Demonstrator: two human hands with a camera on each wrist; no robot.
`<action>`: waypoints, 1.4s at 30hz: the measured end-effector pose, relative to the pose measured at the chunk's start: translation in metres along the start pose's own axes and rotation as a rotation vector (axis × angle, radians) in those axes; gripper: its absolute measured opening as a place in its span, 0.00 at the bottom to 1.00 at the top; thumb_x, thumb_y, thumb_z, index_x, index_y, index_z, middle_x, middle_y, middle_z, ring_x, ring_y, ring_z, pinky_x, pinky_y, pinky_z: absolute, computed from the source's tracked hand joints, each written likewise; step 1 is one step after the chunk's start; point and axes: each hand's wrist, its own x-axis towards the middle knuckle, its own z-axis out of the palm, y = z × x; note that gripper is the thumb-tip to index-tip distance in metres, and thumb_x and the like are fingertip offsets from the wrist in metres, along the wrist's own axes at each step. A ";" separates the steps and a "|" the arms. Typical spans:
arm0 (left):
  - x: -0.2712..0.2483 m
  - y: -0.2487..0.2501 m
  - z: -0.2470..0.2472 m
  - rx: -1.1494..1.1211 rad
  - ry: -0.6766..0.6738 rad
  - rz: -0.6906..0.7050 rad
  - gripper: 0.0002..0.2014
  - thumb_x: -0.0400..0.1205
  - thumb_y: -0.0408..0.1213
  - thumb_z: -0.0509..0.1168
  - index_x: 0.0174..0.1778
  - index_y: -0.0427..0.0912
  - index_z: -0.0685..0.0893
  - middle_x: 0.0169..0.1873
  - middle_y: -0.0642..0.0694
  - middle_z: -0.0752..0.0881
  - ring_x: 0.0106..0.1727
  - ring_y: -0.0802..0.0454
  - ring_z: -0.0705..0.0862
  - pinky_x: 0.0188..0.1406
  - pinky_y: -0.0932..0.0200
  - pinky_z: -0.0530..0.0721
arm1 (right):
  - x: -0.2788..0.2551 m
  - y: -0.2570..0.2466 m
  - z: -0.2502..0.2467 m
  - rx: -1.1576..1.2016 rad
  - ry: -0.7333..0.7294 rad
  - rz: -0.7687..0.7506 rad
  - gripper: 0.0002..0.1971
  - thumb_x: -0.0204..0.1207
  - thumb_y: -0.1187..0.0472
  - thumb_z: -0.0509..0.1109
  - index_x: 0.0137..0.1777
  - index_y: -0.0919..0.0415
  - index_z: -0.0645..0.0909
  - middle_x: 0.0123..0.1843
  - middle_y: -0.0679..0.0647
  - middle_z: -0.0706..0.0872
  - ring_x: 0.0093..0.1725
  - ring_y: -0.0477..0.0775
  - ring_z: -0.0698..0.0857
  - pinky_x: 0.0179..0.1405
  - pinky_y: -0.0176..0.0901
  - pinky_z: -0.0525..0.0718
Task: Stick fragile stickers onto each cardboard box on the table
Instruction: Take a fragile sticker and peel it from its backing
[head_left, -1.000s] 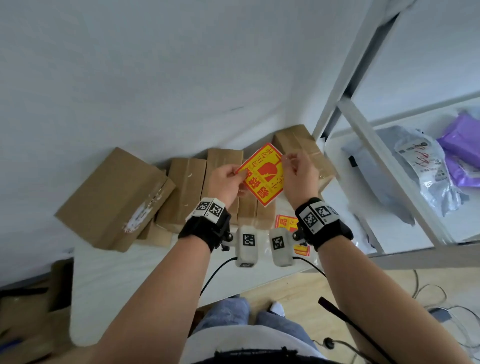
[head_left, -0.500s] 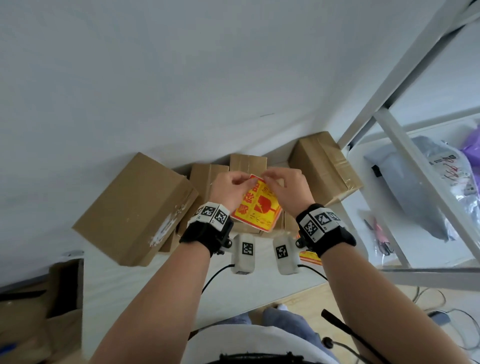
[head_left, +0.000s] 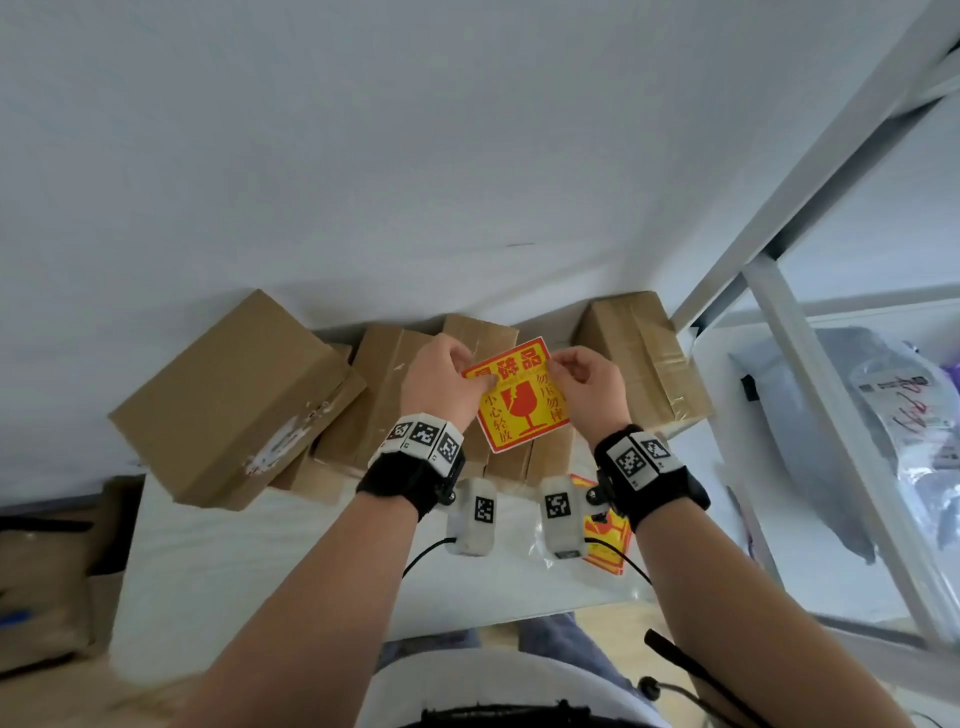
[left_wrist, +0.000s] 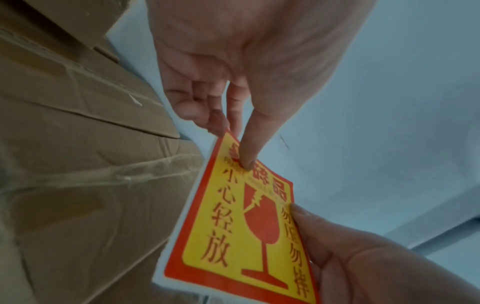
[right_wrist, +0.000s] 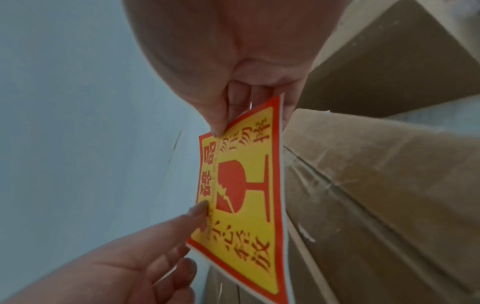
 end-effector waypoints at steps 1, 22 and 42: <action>-0.005 0.004 0.005 0.013 0.036 -0.010 0.19 0.75 0.48 0.77 0.56 0.51 0.78 0.50 0.56 0.82 0.47 0.57 0.83 0.44 0.62 0.76 | 0.000 0.002 -0.005 0.025 -0.014 0.006 0.04 0.82 0.60 0.69 0.46 0.56 0.84 0.44 0.54 0.91 0.45 0.55 0.89 0.47 0.53 0.89; -0.042 0.037 0.055 -0.217 0.071 -0.167 0.03 0.82 0.40 0.70 0.46 0.46 0.84 0.44 0.53 0.89 0.47 0.56 0.88 0.52 0.49 0.90 | 0.008 0.035 -0.062 -0.028 -0.047 -0.032 0.12 0.78 0.58 0.73 0.60 0.54 0.82 0.47 0.45 0.87 0.45 0.43 0.85 0.46 0.38 0.84; -0.035 0.053 0.060 -0.516 -0.142 -0.124 0.06 0.84 0.30 0.67 0.46 0.36 0.90 0.40 0.36 0.92 0.40 0.43 0.93 0.43 0.51 0.92 | 0.010 0.025 -0.047 -0.076 -0.196 -0.253 0.10 0.74 0.53 0.77 0.55 0.49 0.90 0.51 0.45 0.87 0.51 0.46 0.85 0.50 0.42 0.84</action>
